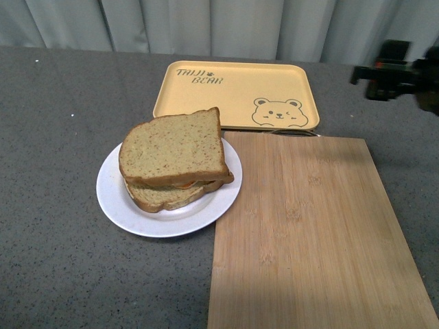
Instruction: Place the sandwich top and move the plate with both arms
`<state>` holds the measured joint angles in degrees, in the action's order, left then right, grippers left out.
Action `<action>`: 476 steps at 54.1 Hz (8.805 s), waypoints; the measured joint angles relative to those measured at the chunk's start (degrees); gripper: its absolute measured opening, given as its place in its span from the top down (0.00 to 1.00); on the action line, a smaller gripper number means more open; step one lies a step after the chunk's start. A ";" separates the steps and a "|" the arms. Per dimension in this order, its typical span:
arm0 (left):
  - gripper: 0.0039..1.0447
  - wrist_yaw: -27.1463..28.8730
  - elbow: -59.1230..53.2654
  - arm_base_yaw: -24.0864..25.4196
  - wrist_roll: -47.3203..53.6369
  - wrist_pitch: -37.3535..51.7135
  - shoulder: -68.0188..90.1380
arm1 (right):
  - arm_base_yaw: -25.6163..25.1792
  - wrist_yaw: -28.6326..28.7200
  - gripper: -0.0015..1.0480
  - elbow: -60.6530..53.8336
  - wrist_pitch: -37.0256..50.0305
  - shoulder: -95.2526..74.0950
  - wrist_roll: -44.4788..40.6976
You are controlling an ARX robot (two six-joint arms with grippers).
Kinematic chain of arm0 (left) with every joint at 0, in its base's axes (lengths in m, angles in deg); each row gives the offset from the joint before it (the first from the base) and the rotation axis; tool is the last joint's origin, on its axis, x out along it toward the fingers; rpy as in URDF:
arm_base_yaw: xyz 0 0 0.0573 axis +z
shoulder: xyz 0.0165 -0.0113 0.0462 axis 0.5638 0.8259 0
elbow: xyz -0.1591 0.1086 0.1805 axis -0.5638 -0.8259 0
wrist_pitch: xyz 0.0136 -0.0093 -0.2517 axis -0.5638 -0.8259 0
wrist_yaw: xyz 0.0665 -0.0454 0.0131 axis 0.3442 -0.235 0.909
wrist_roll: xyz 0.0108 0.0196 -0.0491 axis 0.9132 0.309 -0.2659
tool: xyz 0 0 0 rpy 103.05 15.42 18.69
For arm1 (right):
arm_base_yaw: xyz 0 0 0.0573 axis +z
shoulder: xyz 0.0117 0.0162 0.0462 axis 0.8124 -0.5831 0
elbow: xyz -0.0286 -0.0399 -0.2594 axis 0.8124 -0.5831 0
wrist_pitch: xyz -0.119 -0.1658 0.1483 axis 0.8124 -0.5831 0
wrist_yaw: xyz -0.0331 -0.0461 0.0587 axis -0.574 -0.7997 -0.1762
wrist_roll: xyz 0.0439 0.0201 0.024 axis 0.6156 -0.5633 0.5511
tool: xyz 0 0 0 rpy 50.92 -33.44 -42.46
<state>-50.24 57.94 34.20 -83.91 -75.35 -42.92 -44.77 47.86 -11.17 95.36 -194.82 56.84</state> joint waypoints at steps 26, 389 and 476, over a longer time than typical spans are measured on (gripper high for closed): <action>0.06 -0.11 0.00 0.00 0.00 0.00 -0.02 | -4.79 3.28 0.99 -25.90 9.29 26.16 -5.40; 0.97 -22.75 85.46 -15.34 -81.09 25.73 141.26 | -9.44 8.22 0.09 -39.50 -65.18 115.27 -5.44; 0.97 4.13 8.76 -4.31 -0.35 63.43 73.61 | -9.44 8.20 0.09 -39.50 -65.18 115.27 -5.44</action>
<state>-46.11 66.70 29.89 -84.26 -11.92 30.69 -54.21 56.05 -50.67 30.18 -79.54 51.39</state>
